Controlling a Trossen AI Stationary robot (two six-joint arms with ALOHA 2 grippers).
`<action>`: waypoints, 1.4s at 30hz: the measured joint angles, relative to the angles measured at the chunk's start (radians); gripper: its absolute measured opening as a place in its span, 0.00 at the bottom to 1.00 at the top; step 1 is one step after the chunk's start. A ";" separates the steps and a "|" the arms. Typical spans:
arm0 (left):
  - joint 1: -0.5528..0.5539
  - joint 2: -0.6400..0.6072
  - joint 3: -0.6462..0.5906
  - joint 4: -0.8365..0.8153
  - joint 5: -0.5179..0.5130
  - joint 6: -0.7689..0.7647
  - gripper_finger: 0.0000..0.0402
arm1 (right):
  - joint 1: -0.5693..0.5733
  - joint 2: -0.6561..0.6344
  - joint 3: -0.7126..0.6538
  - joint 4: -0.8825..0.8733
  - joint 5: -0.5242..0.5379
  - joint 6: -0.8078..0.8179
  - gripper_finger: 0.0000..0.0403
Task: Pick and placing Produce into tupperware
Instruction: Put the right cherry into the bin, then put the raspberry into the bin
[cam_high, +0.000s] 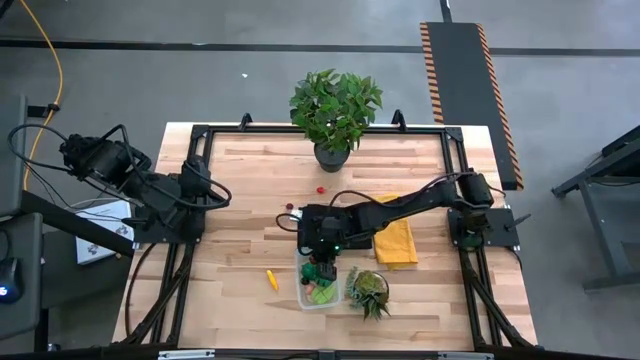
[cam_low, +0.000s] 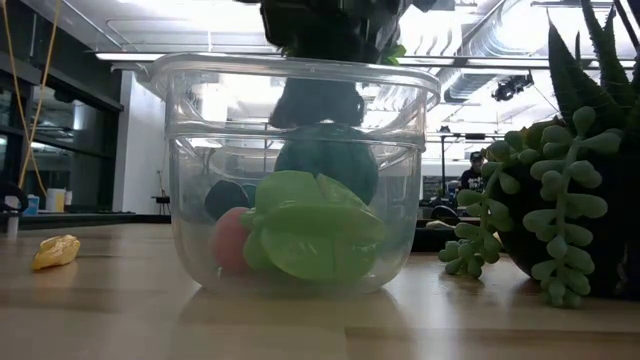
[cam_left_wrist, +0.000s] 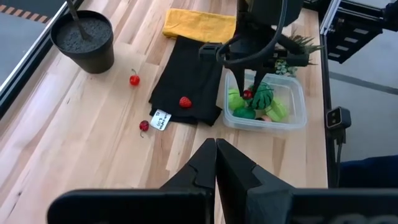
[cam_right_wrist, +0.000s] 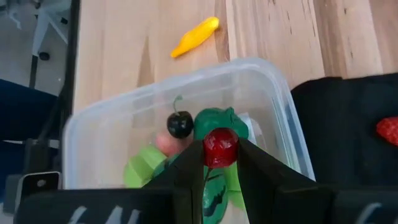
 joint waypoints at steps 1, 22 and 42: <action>0.000 0.000 0.000 -0.001 0.000 0.000 0.00 | 0.000 0.006 0.000 -0.004 0.000 0.000 0.17; 0.000 0.000 0.000 -0.015 0.000 0.038 0.00 | -0.016 0.031 0.000 0.024 -0.016 0.042 0.34; 0.000 0.000 -0.001 -0.038 0.000 0.037 0.00 | -0.162 0.025 0.113 -0.073 0.082 0.026 0.34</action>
